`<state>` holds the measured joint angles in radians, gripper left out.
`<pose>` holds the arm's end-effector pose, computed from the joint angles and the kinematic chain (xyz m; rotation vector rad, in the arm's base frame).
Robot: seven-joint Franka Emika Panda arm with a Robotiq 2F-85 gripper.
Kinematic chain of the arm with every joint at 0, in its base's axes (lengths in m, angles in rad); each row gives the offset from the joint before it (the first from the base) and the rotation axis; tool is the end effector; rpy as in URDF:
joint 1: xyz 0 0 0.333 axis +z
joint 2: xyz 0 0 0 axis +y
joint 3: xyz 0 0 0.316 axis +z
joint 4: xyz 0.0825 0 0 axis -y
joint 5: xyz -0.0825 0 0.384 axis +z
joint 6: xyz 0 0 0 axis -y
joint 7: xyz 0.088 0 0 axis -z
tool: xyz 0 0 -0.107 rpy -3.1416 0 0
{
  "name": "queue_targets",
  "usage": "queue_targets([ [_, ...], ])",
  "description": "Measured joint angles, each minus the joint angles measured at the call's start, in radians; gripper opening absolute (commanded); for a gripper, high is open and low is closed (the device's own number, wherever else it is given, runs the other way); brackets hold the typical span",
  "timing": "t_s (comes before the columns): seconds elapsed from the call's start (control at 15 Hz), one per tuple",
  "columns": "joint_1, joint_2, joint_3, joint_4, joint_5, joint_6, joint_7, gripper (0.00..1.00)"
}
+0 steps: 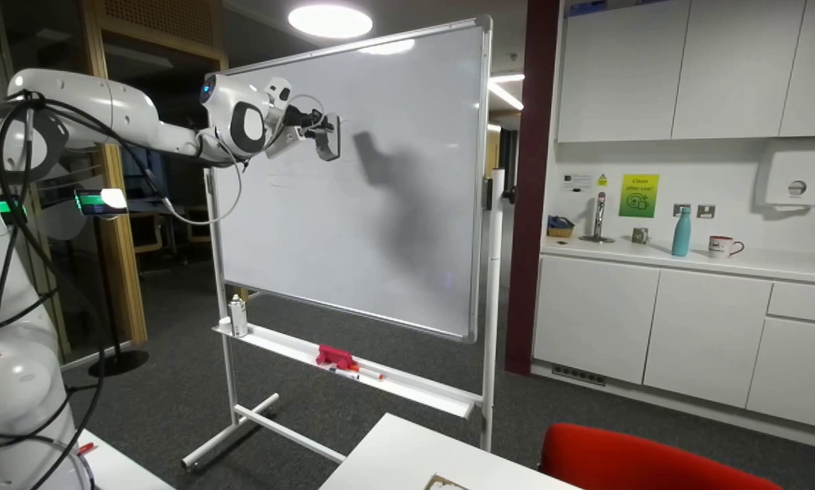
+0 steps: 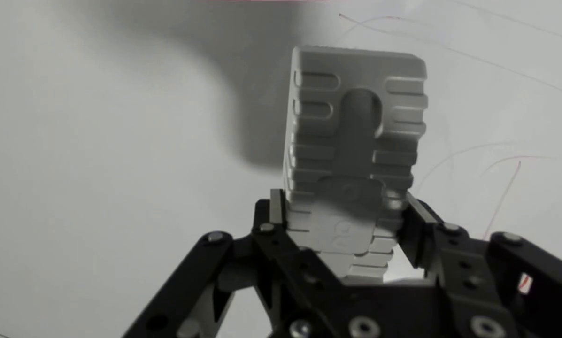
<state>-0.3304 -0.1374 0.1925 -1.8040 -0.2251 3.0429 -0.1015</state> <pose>0.5501 -0.0485 0.7645 2.1909 0.2080 1.7490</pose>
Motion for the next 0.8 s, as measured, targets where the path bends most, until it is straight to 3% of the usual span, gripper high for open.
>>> queue_targets([
  [0.47,0.001,0.001,0.000,0.001,0.001,0.001,0.001,0.59],
  [0.53,0.001,0.001,0.000,0.001,0.001,0.001,0.001,0.34],
  [0.8,0.001,0.004,-0.001,-0.003,0.001,-0.001,0.000,0.34],
])
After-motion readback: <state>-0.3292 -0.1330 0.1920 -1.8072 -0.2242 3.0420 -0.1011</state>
